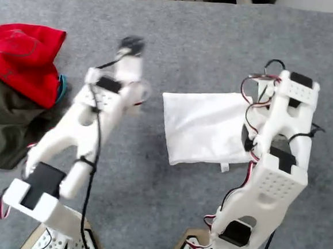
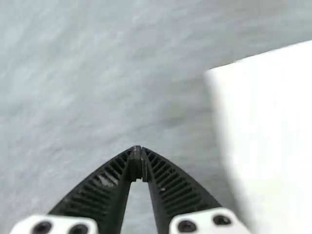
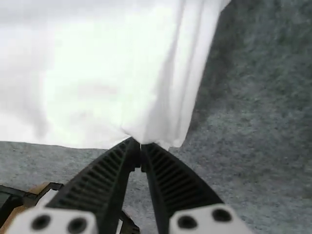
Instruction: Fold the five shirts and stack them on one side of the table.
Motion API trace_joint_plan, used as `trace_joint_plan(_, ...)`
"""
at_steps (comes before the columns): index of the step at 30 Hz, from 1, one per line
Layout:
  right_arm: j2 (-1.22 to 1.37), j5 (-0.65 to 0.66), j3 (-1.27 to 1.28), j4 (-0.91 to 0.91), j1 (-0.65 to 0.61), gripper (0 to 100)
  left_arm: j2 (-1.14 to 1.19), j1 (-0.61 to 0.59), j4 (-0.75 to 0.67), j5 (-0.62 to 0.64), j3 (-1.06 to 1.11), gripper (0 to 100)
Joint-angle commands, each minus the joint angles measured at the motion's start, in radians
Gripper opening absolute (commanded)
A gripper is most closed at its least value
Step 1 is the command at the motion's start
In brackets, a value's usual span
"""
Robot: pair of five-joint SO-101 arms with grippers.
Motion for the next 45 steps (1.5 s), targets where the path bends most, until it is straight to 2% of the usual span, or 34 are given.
trace_joint_plan(1, -0.096, 0.0, -0.093, 0.048, -0.023, 1.5, -0.005, 0.119, 0.041, 0.0, -0.248, 3)
trace_joint_plan(4, -0.157, 0.0, -0.102, 0.052, 0.0, 1.5, 0.101, 0.159, 0.026, -0.002, -0.315, 3)
trace_joint_plan(8, -0.232, 0.006, -0.056, 0.051, 0.034, 1.5, 0.322, 0.156, -0.003, 0.005, -0.404, 3)
trace_joint_plan(12, -0.237, 0.006, 0.03, 0.029, 0.017, 1.5, 0.528, 0.156, -0.003, 0.005, -0.533, 3)
trace_joint_plan(15, -0.197, 0.006, 0.127, -0.064, 0.006, 1.5, 0.646, 0.151, 0.0, 0.005, -0.619, 3)
trace_joint_plan(18, -0.127, 0.044, 0.266, -0.253, 0.052, 1.5, 0.71, 0.147, 0.009, 0.003, -0.661, 3)
trace_joint_plan(21, -0.096, 0.069, 0.326, -0.298, 0.092, 1.5, 0.723, 0.145, 0.044, 0.0, -0.679, 3)
trace_joint_plan(26, -0.107, 0.071, 0.283, -0.29, 0.114, 1.5, 0.721, 0.147, 0.049, -0.002, -0.687, 3)
trace_joint_plan(30, -0.163, 0.132, 0.234, -0.221, 0.101, 1.5, 0.72, 0.147, 0.066, -0.002, -0.694, 3)
trace_joint_plan(38, -0.417, 0.146, 0.191, -0.074, 0.11, 1.5, 0.64, 0.147, 0.253, -0.003, -0.874, 3)
trace_joint_plan(45, -0.625, 0.147, 0.355, -0.021, 0.127, 1.5, 0.575, 0.13, 0.416, -0.003, -0.993, 3)
